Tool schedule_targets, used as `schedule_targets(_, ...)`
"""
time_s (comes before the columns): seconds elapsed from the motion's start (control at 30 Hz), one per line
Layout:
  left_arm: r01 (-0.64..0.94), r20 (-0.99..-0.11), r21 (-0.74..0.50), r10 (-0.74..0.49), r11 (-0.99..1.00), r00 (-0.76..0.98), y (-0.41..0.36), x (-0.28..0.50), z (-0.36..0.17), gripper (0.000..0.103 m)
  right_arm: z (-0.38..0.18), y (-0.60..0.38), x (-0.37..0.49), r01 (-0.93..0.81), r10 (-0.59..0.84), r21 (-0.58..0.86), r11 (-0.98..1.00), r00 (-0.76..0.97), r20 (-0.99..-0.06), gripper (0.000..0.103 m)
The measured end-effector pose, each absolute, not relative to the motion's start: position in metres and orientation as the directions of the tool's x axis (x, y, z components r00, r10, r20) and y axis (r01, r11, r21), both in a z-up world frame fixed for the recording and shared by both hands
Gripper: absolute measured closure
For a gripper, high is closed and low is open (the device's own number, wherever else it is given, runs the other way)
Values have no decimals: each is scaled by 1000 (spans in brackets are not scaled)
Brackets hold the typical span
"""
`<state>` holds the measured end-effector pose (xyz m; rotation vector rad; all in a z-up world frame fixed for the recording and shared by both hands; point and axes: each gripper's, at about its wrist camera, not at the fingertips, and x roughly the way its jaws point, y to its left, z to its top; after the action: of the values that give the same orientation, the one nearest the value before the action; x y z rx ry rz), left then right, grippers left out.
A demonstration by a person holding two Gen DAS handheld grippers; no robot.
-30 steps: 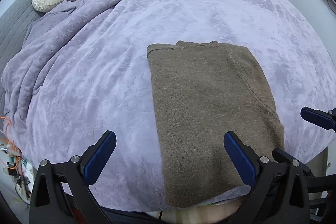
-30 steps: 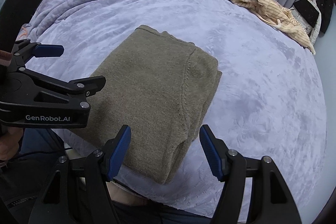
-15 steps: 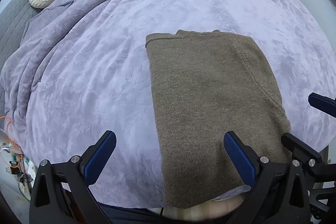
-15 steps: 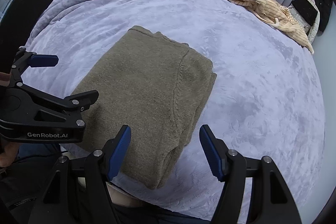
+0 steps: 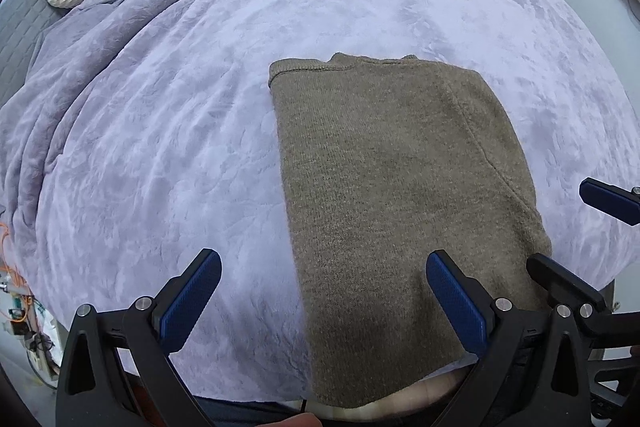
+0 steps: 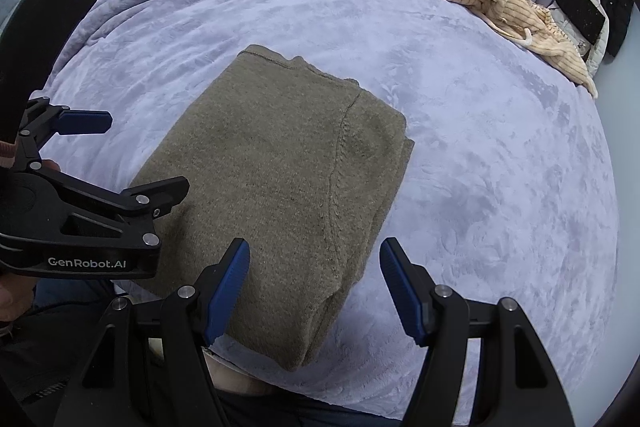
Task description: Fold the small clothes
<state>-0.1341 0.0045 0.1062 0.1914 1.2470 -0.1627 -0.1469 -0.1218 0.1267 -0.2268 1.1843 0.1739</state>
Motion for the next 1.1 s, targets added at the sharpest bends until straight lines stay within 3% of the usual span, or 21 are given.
schedule_targets(1.1, 211, -948, 28, -41, 977, 317, 16, -132, 108, 0, 134, -102, -143, -275, -8, -117, 954, 370, -929, 32)
